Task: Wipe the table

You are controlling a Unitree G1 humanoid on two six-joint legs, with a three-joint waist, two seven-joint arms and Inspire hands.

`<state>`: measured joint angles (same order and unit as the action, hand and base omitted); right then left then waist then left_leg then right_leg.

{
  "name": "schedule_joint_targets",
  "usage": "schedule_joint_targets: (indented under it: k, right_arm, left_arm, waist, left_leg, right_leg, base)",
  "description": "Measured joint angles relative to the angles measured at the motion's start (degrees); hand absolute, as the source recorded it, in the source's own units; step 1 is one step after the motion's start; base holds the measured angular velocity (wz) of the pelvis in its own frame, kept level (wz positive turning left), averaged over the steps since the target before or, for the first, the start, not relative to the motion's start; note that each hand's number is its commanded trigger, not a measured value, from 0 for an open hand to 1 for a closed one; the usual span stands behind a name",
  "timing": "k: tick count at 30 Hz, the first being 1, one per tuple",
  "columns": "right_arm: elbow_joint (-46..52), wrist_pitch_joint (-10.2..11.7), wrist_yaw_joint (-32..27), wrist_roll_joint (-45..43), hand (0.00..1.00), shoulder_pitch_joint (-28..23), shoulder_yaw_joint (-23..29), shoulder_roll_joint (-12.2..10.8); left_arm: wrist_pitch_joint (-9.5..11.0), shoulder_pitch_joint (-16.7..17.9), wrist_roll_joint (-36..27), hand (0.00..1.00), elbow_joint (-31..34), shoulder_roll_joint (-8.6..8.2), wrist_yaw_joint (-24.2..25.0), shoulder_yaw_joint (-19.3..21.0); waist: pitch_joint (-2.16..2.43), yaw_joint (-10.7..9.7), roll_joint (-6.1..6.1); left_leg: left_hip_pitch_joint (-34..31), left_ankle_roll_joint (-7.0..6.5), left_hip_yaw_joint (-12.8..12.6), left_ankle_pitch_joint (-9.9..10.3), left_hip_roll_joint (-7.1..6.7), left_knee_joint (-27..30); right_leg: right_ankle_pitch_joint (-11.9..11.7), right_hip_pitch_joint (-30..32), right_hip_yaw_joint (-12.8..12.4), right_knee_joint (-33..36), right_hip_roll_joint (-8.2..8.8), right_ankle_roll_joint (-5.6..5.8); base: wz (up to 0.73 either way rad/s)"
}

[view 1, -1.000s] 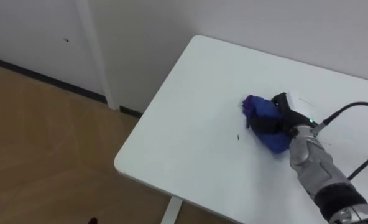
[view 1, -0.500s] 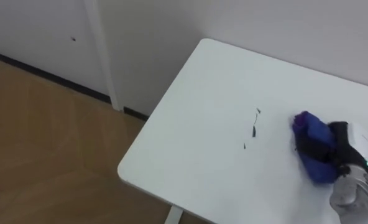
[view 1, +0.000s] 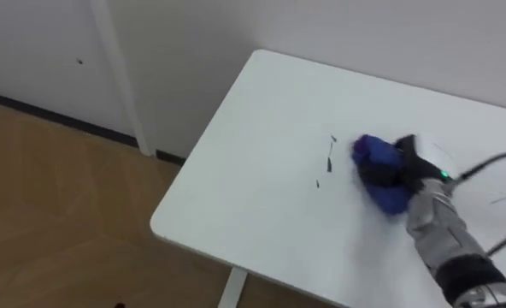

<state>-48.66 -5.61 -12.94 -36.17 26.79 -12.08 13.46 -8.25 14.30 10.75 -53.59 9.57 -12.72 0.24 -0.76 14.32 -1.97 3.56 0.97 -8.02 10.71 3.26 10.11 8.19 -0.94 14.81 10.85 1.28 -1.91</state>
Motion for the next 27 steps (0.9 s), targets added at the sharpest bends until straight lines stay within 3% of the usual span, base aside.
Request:
schedule_joint_targets:
  k: [2,4,7,8,10,11,12,13,15,16,17,18,20,22,23,24,25,26,27]
  right_arm:
    - [-0.04,0.75,-0.52,0.05,1.0,0.08,0.11,0.53]
    - [-0.61,2.87,-2.41,0.5,1.0,-1.8,0.57,1.84]
    - [-2.98,6.97,-6.78,0.96,1.0,-7.58,7.17,2.52]
    - [-4.21,8.63,-9.48,1.62,1.0,-10.17,10.05,2.58]
    - [-4.52,9.25,-12.41,3.77,1.0,-14.49,13.97,3.28]
    - [-4.51,9.23,-13.69,5.68,1.0,-17.09,15.0,4.67]
    - [-4.57,9.06,-13.89,6.64,1.0,-17.85,15.26,5.12]
    - [-4.63,8.11,-14.65,7.84,1.0,-19.15,15.51,5.81]
    - [-4.64,5.71,-15.95,8.13,1.0,-18.65,15.07,5.1]
    - [-4.47,5.03,-16.05,8.18,1.0,-17.62,14.44,4.59]
    - [-4.52,3.15,-16.37,8.19,1.0,-15.14,12.46,3.63]
    - [-5.24,1.47,-16.34,8.27,1.0,-12.33,10.3,3.05]
    - [-5.32,0.25,-14.88,8.49,1.0,-8.74,8.35,2.13]
    - [-5.12,0.77,-12.73,8.31,1.0,-6.38,7.93,1.77]
    - [-4.38,1.88,-11.27,8.07,1.0,-5.79,7.55,1.73]
    - [-3.97,2.39,-10.74,8.01,1.0,-5.76,7.4,1.71]
    - [-2.52,2.87,-9.83,7.53,1.0,-5.97,7.27,1.72]
    - [-1.57,3.52,-9.48,5.71,1.0,-7.09,7.28,2.18]
    - [-0.73,3.79,-9.4,4.88,1.0,-7.75,7.52,2.52]
  left_arm:
    - [-0.46,2.29,-0.11,0.0,0.05,0.09,0.22,0.68]
    - [-1.33,3.76,-0.79,0.0,0.05,0.41,1.09,0.91]
    - [-0.72,3.48,-0.81,0.0,-0.51,0.68,2.2,3.43]
    - [-0.1,3.47,0.83,0.0,-0.52,0.82,2.23,5.2]
    - [0.7,3.16,3.0,0.0,-0.52,1.38,2.18,7.28]
    - [1.52,2.44,4.62,0.0,-0.48,1.86,2.01,8.42]
    - [1.8,2.26,4.66,0.0,-0.41,2.23,1.91,8.36]
    - [2.48,1.67,4.66,0.0,-0.27,2.72,1.59,8.32]
    - [3.84,-0.16,4.44,0.0,-0.27,3.08,0.29,8.0]
    - [4.02,-0.76,4.38,0.0,-0.45,3.3,0.1,7.68]
    - [4.13,-2.3,4.47,0.0,-0.58,3.68,-0.18,7.24]
    - [4.76,-3.99,4.4,0.0,-1.74,4.11,-0.39,6.18]
    - [4.78,-6.71,3.64,0.0,-2.26,4.65,-0.24,4.54]
    - [4.74,-8.8,2.45,0.0,-2.09,4.84,-0.08,3.42]
    - [4.75,-9.77,1.82,0.0,-1.53,5.17,0.08,3.14]
    - [4.76,-9.93,1.16,0.0,-1.14,5.34,0.1,3.13]
    - [4.68,-9.56,-0.19,0.0,-0.29,5.86,0.43,3.16]
    - [4.61,-8.05,-0.51,0.0,0.32,5.76,0.6,3.47]
    - [4.59,-7.42,-0.66,0.0,0.66,5.63,0.83,3.5]
  waist:
    - [0.05,0.17,-0.07]
    - [0.03,-0.43,-0.35]
    - [-0.14,-2.3,-0.02]
    - [-0.07,-3.5,-0.05]
    - [0.07,-4.87,0.09]
    - [0.26,-4.78,0.16]
    - [0.36,-4.43,0.08]
    - [0.4,-4.13,0.14]
    - [0.67,-2.43,0.88]
    - [0.67,-1.69,0.97]
    - [0.65,-0.27,1.0]
    - [0.66,0.53,0.93]
    - [0.65,0.34,0.49]
    - [0.64,0.29,-0.17]
    - [0.49,0.27,-0.87]
    - [0.52,0.24,-1.12]
    - [0.54,0.19,-1.56]
    - [0.73,0.04,-1.01]
    - [0.88,-0.3,-0.39]
  left_leg:
    - [-0.25,-0.15,0.58,-0.18,-0.18,-0.06]
    - [-0.36,-0.21,1.01,-0.13,-0.59,0.75]
    - [-0.1,-0.55,1.0,0.09,-1.0,2.67]
    - [0.48,-0.86,0.3,0.27,-1.04,2.84]
    - [1.42,-2.12,-1.83,1.09,-0.71,2.94]
    - [1.47,-2.87,-4.02,2.29,-0.04,3.24]
    - [0.9,-2.99,-4.76,2.73,0.13,3.82]
    - [0.68,-3.14,-6.68,3.68,0.72,5.57]
    - [-0.3,-2.3,-9.42,5.57,3.35,9.5]
    - [-1.11,-1.98,-10.19,6.15,4.37,10.98]
    - [-3.19,-1.04,-10.79,7.26,6.37,14.43]
    - [-5.22,-0.12,-10.7,7.89,8.48,17.15]
    - [-8.08,1.46,-10.07,7.5,10.74,19.46]
    - [-11.09,3.7,-8.63,6.19,13.05,20.73]
    - [-12.5,5.59,-7.41,4.73,14.63,20.67]
    - [-13.13,6.55,-6.81,3.98,15.64,20.57]
    - [-13.86,8.82,-5.47,2.6,17.48,20.49]
    - [-13.9,11.46,-4.04,0.96,19.69,19.91]
    - [-13.59,12.0,-3.08,-0.14,21.01,18.73]
  right_leg:
    - [0.57,0.3,1.18,1.06,0.85,0.19]
    - [1.56,0.29,2.64,2.83,1.81,0.61]
    - [2.59,0.23,3.36,6.92,3.55,1.79]
    - [2.76,0.18,4.27,8.95,4.28,2.08]
    - [3.16,0.47,4.94,12.38,5.31,2.79]
    - [3.94,1.16,5.31,15.28,6.12,4.32]
    - [4.63,1.66,5.89,17.81,7.09,4.67]
    - [6.02,2.73,7.57,24.18,10.48,4.85]
    - [6.52,2.87,6.2,29.03,16.78,5.25]
    - [6.4,2.95,5.59,28.76,18.21,5.46]
    - [6.06,3.21,4.52,27.46,20.58,6.06]
    - [5.39,2.79,3.47,24.2,22.01,7.17]
    - [3.76,1.25,2.6,17.81,23.24,8.62]
    - [1.03,0.73,2.64,12.3,23.13,8.64]
    - [-0.95,0.52,3.54,9.48,22.07,8.57]
    - [-1.66,0.37,4.43,8.57,21.33,8.62]
    - [-2.36,0.72,6.13,9.06,19.29,8.79]
    - [1.61,0.96,8.21,12.07,17.44,13.66]
    - [3.41,1.45,8.92,13.5,16.19,12.59]
  base:
    - [0.3]
    - [0.36]
    - [0.42]
    - [0.34]
    - [0.11]
    - [-0.12]
    - [-0.29]
    - [-0.4]
    - [-0.73]
    - [-0.93]
    - [-0.77]
    - [-0.61]
    - [-0.2]
    - [0.0]
    - [0.08]
    - [0.13]
    - [0.12]
    - [0.1]
    - [0.19]
